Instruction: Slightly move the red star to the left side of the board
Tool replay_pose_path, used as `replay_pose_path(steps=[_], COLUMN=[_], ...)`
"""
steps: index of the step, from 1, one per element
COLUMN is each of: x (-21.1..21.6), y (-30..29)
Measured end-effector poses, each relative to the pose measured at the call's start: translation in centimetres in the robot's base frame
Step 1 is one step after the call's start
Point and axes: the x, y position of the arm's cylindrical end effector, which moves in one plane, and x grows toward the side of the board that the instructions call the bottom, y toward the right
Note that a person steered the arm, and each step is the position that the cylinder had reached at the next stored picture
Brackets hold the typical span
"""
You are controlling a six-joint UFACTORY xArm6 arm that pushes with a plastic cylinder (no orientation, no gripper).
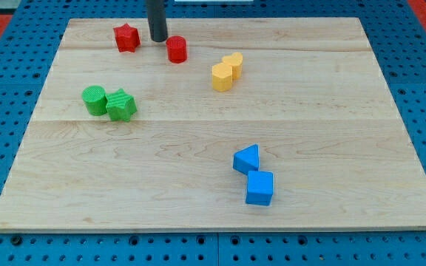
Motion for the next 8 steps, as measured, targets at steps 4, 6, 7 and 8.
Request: replay_pose_path(steps=[4, 6, 7, 8], x=[-3.9, -3.9, -5.0, -4.3], y=[4.8, 4.3, 2.8, -6.6])
